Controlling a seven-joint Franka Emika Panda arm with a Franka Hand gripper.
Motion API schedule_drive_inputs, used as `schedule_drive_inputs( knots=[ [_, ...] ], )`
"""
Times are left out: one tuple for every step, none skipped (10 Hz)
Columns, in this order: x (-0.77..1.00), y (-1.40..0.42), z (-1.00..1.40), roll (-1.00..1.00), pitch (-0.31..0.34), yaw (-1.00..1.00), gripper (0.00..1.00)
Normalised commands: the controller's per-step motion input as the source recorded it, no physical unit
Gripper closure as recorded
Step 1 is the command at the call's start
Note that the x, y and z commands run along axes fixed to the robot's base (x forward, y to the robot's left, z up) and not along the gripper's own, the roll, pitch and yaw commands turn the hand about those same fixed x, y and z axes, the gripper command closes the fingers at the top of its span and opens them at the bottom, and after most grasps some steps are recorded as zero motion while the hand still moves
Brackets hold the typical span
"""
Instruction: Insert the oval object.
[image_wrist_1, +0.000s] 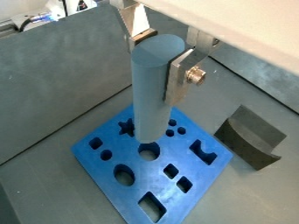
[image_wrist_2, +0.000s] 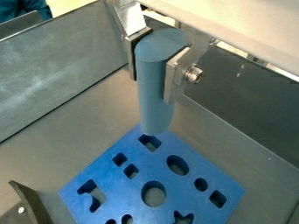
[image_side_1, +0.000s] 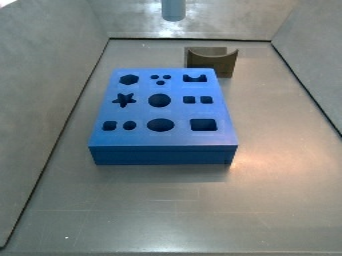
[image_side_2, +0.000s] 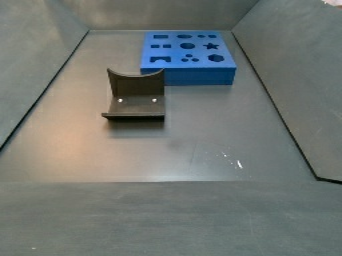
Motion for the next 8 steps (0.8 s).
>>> schedule_drive_inputs(
  knots=[
    [0.0, 0.0, 0.0, 0.0, 0.011, 0.0, 1.0],
    [0.04, 0.0, -0.01, 0.01, 0.009, 0.0, 1.0],
    [0.12, -0.25, -0.57, 0.04, -0.056, -0.84, 1.0],
    [0.0, -0.01, -0.81, 0.02, -0.071, -1.0, 1.0],
    [0.0, -0.04, -0.91, 0.05, -0.08, -1.0, 1.0],
    [-0.02, -0.04, -0.91, 0.04, -0.089, -1.0, 1.0],
    [-0.03, -0.04, -0.91, 0.04, -0.09, -1.0, 1.0],
    [-0.06, -0.03, -0.93, 0.02, -0.114, -1.0, 1.0]
  ],
)
